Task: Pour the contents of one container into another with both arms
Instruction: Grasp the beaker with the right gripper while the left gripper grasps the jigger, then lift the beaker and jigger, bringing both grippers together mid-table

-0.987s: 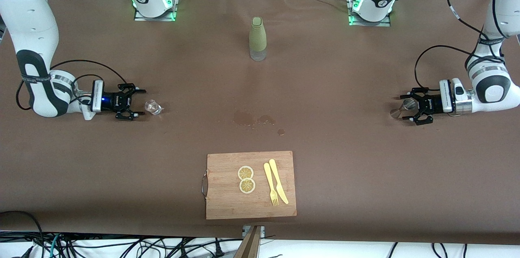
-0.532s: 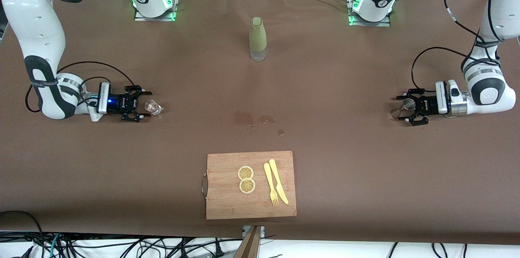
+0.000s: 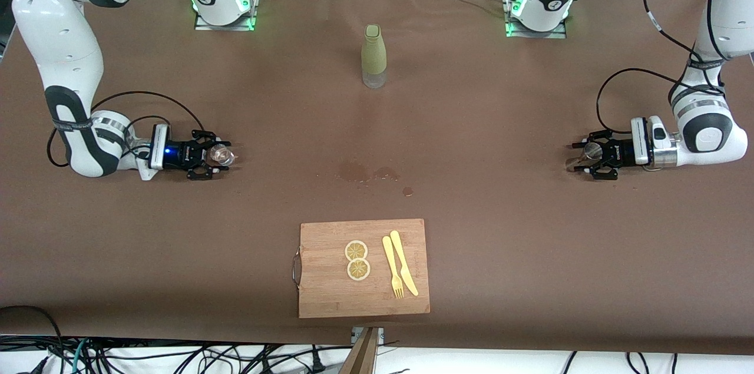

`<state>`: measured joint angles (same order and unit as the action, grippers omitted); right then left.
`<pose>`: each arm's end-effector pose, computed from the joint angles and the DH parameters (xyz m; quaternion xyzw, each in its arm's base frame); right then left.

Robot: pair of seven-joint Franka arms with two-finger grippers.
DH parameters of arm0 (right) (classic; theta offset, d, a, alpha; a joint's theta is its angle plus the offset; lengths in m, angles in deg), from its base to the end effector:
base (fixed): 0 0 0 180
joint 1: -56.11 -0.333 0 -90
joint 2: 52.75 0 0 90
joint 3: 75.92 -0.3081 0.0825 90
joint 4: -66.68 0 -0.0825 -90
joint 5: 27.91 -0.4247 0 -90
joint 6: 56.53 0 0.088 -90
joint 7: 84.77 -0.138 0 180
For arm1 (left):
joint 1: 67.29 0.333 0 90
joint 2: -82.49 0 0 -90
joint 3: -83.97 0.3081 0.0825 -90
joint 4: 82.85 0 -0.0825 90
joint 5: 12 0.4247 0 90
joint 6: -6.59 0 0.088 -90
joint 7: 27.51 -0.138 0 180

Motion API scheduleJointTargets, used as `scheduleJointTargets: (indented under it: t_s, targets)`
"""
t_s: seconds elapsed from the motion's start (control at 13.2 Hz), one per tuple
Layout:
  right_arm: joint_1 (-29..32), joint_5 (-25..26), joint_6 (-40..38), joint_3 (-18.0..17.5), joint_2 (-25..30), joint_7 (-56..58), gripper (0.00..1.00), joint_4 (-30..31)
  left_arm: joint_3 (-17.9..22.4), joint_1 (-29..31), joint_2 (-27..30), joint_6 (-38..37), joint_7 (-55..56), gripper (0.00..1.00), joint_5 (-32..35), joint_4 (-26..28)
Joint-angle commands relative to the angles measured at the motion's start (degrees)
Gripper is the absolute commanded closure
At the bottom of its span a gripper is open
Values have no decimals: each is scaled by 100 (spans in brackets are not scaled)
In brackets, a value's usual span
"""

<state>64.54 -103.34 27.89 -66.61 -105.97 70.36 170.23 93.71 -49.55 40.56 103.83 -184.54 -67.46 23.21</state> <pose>0.5450 -0.0345 -0.0012 -0.5440 -0.5216 -0.4408 0.4876 0.5377 0.1703 0.0581 0.5812 -0.6411 0.3533 0.3555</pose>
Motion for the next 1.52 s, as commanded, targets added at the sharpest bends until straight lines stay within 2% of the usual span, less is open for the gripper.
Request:
scheduleJointTargets:
  t_s: [0.0,0.08,0.15,0.23,0.46,0.76,0.91,1.06,1.22,1.44]
  targets:
    - [-131,-236,101,-8,-162,44,33,-151,115,-59,-123,-171,-802,58,-202,-68]
    - [-140,-236,110,-16,-188,27,34,-168,115,-59,-123,-171,-811,62,-211,-68]
    - [-157,-245,119,-25,-188,18,36,-177,115,-59,-123,-171,-811,71,-202,-68]
    - [-192,-253,145,-25,-188,9,46,-186,115,-59,-123,-171,-820,78,-202,-68]
    - [-210,-280,137,-25,-188,9,63,-177,115,-59,-123,-171,-820,100,-202,-68]
    - [-219,-219,93,-25,-179,-17,76,-186,115,-51,-114,-170,-811,100,-211,-77]
    - [-350,-105,49,-25,-153,-332,76,-195,124,-51,-96,-284,-767,100,-211,-94]
    - [-613,194,-117,-25,-135,-588,76,-501,115,-51,-105,-294,-566,100,-228,-95]
    - [-781,204,-232,-34,-127,-921,77,-581,115,-68,-87,-477,-268,100,-202,-103]
    - [-1062,203,-338,-34,-48,-1298,85,-914,72,-112,-79,-697,251,100,-228,-121]
